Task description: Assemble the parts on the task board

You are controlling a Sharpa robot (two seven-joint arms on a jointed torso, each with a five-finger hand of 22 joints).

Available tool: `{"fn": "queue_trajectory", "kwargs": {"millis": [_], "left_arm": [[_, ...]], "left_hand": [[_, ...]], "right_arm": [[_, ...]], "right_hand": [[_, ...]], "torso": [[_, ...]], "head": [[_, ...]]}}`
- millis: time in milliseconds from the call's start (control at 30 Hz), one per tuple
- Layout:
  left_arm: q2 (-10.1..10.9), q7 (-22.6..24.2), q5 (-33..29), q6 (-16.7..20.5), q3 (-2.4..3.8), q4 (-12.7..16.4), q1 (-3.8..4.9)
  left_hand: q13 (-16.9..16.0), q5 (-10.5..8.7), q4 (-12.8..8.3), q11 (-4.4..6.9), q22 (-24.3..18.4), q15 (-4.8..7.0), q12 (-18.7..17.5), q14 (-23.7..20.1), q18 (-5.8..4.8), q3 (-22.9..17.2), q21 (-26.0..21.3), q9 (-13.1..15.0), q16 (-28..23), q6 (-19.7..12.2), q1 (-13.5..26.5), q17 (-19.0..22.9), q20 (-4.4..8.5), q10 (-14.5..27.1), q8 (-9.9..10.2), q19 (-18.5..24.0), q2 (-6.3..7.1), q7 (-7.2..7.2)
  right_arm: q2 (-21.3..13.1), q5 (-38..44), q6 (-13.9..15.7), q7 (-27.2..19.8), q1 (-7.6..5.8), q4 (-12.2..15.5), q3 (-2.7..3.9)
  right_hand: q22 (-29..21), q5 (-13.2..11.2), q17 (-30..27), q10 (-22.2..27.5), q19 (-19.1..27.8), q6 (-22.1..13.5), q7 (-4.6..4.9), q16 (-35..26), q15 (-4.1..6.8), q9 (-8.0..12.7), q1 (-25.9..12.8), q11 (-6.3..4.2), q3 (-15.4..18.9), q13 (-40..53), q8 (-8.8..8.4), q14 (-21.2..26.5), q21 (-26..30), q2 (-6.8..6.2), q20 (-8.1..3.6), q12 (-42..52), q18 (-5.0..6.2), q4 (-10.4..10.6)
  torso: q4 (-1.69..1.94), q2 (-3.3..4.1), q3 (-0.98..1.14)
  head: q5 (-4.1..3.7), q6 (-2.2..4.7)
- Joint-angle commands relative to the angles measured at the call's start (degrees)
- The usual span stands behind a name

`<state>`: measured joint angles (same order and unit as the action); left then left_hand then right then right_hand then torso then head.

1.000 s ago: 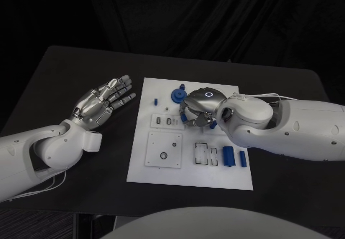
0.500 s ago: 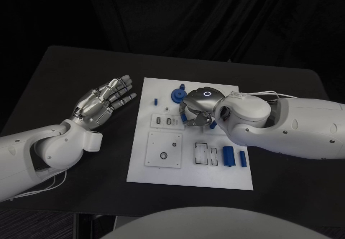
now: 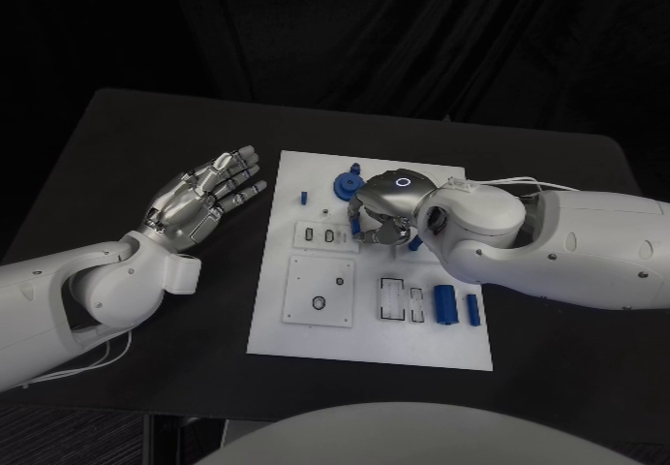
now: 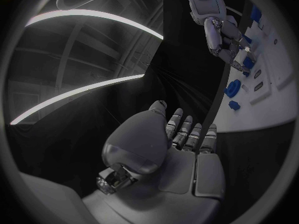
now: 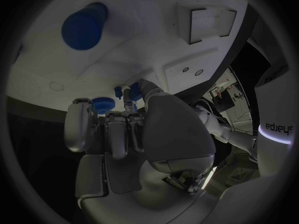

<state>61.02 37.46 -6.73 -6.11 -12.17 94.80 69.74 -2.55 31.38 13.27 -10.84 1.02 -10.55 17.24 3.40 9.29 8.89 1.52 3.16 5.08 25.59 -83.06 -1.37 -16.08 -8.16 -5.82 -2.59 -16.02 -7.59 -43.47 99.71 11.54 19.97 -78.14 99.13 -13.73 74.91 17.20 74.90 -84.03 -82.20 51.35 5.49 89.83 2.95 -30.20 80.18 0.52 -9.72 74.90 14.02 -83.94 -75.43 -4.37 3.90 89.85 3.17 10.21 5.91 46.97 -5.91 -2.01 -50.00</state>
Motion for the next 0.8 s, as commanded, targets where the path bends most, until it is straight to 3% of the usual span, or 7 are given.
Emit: {"fn": "queue_trajectory", "kwargs": {"millis": [33, 267, 433, 600, 800], "left_arm": [[-0.11, 0.51, 0.13, -0.81, 0.04, 0.09, -0.01], [-0.17, 0.46, 0.13, -0.83, 0.04, 0.00, -0.01], [-0.21, 0.45, 0.13, -0.87, 0.04, -0.06, -0.01], [-0.24, 0.41, 0.13, -0.92, 0.04, -0.17, -0.02], [-0.24, 0.37, 0.13, -0.96, 0.04, -0.29, -0.02]], "left_hand": [[-0.03, 0.20, 0.02, -0.54, 0.06, -0.36, 0.13, -0.18, 0.56, -0.21, 0.30, -0.02, 0.32, -0.14, -0.62, -0.06, -0.54, 0.06, -0.04, -0.04, 0.02, -0.14], [-0.03, 0.22, -0.03, -0.55, 0.06, -0.38, 0.12, -0.18, 0.54, -0.31, 0.30, -0.02, 0.33, -0.15, -0.64, -0.06, -0.55, 0.09, -0.04, -0.04, -0.04, -0.16], [-0.03, 0.22, -0.03, -0.55, 0.06, -0.38, 0.12, -0.18, 0.54, -0.31, 0.30, -0.02, 0.33, -0.15, -0.64, -0.06, -0.55, 0.09, -0.04, -0.04, -0.04, -0.16], [-0.03, 0.22, -0.03, -0.55, 0.06, -0.38, 0.12, -0.18, 0.54, -0.31, 0.30, -0.02, 0.33, -0.15, -0.64, -0.06, -0.55, 0.09, -0.04, -0.04, -0.04, -0.16], [-0.03, 0.22, -0.03, -0.55, 0.06, -0.38, 0.12, -0.18, 0.54, -0.31, 0.30, -0.02, 0.33, -0.15, -0.64, -0.06, -0.55, 0.09, -0.04, -0.04, -0.04, -0.16]], "right_arm": [[0.05, 0.37, -1.23, 0.46, 0.25, -0.20, -0.19], [0.13, 0.37, -0.85, 0.07, 0.25, -0.15, -0.19], [0.16, 0.37, -0.66, -0.32, 0.25, -0.17, -0.19], [0.12, 0.37, -0.41, -0.66, 0.26, -0.20, -0.19], [0.06, 0.37, -0.04, -1.02, 0.26, -0.22, -0.19]], "right_hand": [[10.45, -0.32, 15.10, -5.97, 0.36, -0.30, 0.11, 0.17, -0.43, 0.15, -0.27, 0.20, 0.24, 15.10, -0.39, -6.06, 0.24, -0.22, -0.01, 0.15, 0.34, 0.05], [10.43, -0.57, 15.10, -5.97, 0.39, -0.24, 0.13, 0.17, -0.45, 0.19, -0.35, 0.22, 0.29, 15.10, -0.41, -6.06, 0.31, -0.24, -0.01, 0.15, 0.35, 0.06], [10.41, -2.18, 15.10, -5.97, 0.42, -0.58, 0.19, 0.17, -0.47, 0.50, -0.96, 0.22, 0.73, 15.10, -0.80, -6.06, 0.42, -0.52, 0.02, 0.15, 0.37, 0.25], [10.42, -5.80, 15.10, -5.97, 0.37, -1.35, 0.30, 0.17, -0.53, 1.04, -2.16, 0.28, 1.88, 15.10, -1.49, -6.06, 0.48, -1.20, 0.07, 0.15, 0.36, 0.87], [10.44, -7.32, 15.10, -5.97, 0.31, -2.69, 0.45, 0.17, -0.58, 1.60, -2.23, 0.36, 2.42, 15.10, -2.32, -6.06, 0.47, -1.65, 0.11, 0.15, 0.35, 1.00]], "torso": [[0.05, -0.01, -0.03], [0.01, -0.02, -0.03], [-0.03, -0.02, 0.00], [-0.01, -0.03, 0.02], [-0.02, -0.01, 0.03]], "head": [[-0.08, 0.00], [-0.06, 0.00], [-0.03, 0.00], [-0.08, 0.00], [-0.07, 0.00]]}}
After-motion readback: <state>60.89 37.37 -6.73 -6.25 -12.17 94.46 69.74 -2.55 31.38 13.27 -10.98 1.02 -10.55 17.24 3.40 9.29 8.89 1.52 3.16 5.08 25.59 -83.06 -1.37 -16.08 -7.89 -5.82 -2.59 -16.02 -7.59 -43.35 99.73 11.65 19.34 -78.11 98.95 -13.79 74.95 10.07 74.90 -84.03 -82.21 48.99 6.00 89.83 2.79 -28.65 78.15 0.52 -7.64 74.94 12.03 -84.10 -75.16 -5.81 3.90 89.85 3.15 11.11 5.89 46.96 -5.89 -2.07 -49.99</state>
